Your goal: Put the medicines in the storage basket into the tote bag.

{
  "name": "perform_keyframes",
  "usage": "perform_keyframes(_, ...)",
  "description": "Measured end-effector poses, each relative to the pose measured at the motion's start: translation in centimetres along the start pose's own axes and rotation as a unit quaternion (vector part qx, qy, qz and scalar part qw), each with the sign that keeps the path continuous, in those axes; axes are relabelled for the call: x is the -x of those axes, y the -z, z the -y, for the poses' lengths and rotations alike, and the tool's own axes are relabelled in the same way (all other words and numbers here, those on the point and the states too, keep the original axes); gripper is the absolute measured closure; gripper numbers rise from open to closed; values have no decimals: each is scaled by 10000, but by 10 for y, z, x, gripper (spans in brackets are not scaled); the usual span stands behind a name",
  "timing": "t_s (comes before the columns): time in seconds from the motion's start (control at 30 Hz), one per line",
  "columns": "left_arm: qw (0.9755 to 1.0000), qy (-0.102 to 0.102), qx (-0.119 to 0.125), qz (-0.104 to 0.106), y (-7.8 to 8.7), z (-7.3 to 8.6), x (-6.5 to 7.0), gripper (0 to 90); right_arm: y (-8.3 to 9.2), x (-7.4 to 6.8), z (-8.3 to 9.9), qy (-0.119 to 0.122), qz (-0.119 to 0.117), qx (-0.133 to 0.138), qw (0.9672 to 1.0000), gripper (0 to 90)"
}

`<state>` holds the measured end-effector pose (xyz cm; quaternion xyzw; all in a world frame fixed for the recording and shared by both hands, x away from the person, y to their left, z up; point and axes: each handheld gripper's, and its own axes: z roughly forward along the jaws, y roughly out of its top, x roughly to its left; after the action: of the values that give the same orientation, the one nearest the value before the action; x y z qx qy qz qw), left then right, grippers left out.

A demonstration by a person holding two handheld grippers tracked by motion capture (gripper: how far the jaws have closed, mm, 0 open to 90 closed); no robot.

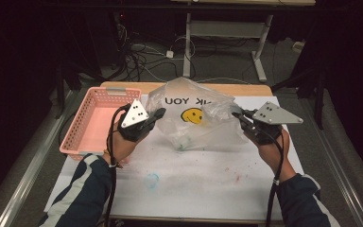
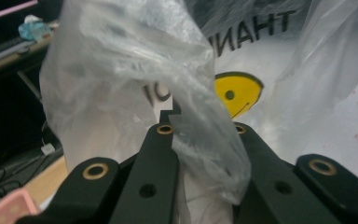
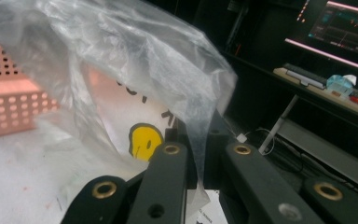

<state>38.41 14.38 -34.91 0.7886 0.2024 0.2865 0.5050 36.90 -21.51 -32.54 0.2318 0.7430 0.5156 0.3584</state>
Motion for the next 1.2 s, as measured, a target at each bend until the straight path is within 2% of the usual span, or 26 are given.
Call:
perform_keyframes(0.1, 9999, -93, 104, -9, 2, -16, 2, 874, 1, 2, -12, -108, -99, 125, 9998, 900)
perform_keyframes(0.17, 9997, -161, 178, -43, 4, -30, 3, 874, 1, 0, -25, 47, -81, 144, 9999, 900)
perform_keyframes(0.23, 9993, -225, 297, -46, 7, -43, 4, 874, 3, -1, -40, 48, -150, 267, 9995, 900)
perform_keyframes(0.33, 9984, -317, 466, -74, 13, -60, 5, 874, 7, -3, -60, 172, -163, 400, 9989, 900)
perform_keyframes(0.43, 9972, -385, 630, -91, 18, -76, 5, 874, 11, -5, -75, 221, -188, 556, 9980, 900)
perform_keyframes(0.53, 9960, -375, 800, -100, 24, -87, 3, 874, 14, -2, -85, 110, -166, 718, 9972, 900)
perform_keyframes(0.63, 9956, -393, 838, -140, 24, -94, 1, 874, 14, 3, -91, 67, -80, 800, 9967, 900)
perform_keyframes(0.7, 9958, -333, 842, -152, 22, -97, -3, 874, 13, 8, -93, -42, -33, 819, 9966, 900)
perform_keyframes(0.8, 9957, -332, 800, -330, 10, -97, -9, 872, 5, 20, -93, -50, 234, 667, 9975, 900)
perform_keyframes(0.87, 9965, -198, 750, -315, 0, -94, -15, 871, -3, 32, -89, -237, 312, 562, 9976, 900)
perform_keyframes(0.97, 9972, -265, 469, -513, -19, -89, -22, 870, -17, 49, -78, -444, 509, 303, 9973, 900)
perform_keyframes(1.03, 9977, -144, 380, -542, -29, -85, -29, 870, -29, 59, -68, -606, 563, 92, 9965, 900)
perform_keyframes(1.13, 9980, -97, 147, -599, -46, -79, -38, 869, -46, 71, -52, -823, 632, -217, 9944, 900)
perform_keyframes(1.2, 9982, -48, 60, -593, -53, -76, -42, 869, -55, 79, -43, -821, 764, -422, 9928, 900)
